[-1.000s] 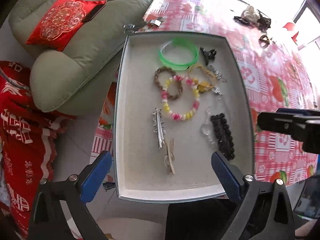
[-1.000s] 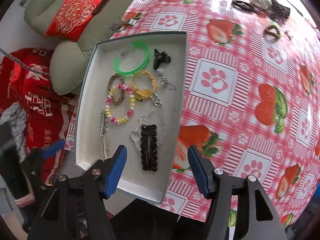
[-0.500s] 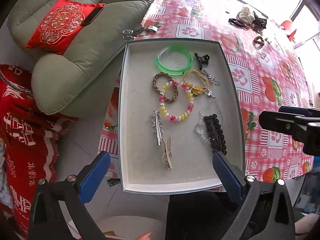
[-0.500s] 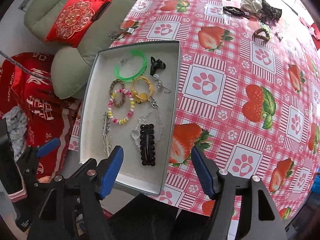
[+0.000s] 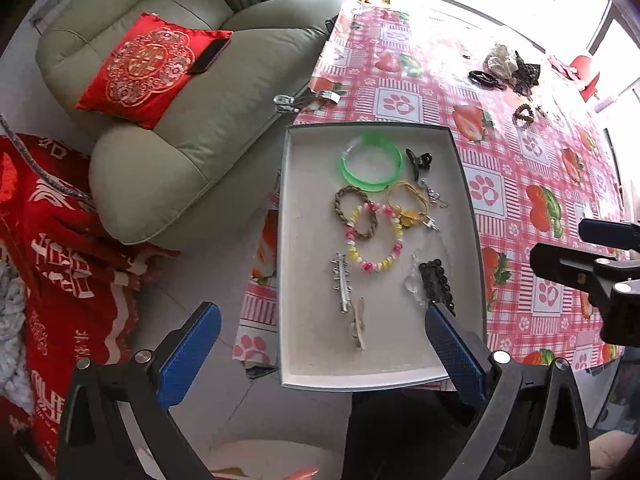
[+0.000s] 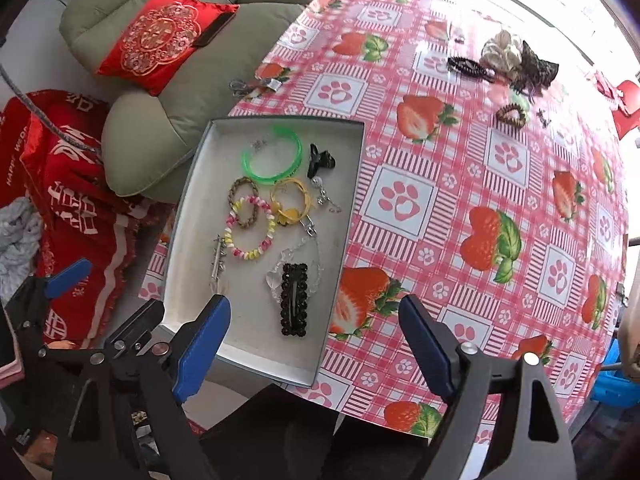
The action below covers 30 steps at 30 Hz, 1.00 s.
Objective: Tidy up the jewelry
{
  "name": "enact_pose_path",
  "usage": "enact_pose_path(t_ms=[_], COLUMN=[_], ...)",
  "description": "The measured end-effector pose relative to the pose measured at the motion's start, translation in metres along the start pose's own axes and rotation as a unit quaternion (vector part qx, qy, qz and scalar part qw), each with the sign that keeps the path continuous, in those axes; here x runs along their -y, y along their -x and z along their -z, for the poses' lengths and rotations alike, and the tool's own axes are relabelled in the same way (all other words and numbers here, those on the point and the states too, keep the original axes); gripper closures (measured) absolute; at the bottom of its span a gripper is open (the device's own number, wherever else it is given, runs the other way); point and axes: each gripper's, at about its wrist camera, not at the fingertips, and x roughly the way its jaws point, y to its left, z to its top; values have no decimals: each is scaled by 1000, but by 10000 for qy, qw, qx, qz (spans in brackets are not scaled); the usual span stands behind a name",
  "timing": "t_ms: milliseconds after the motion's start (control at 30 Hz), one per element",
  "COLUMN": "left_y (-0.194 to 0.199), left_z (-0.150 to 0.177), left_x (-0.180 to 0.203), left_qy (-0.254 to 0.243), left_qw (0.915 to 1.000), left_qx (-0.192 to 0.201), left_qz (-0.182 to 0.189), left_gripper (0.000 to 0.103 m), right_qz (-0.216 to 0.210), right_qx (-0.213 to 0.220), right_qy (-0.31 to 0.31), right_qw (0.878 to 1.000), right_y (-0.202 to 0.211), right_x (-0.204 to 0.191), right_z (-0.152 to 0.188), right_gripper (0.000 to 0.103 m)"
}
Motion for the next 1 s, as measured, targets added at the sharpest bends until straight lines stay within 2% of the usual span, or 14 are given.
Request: enact_pose_path(t_ms=[533, 1000], left_y=[24, 37], left_z=[-9, -16], left_x=[-7, -13], left_qy=[76, 89], left_qw=[9998, 9995], left_qx=[109, 222], left_qz=[164, 214], left_gripper=[0, 0], right_qz=[475, 510], right_qx=[603, 479], right_qy=[171, 197], right_qw=[9969, 9974], right_y=[42, 47], right_x=[-16, -24], right_z=[-11, -10], right_gripper=[14, 14])
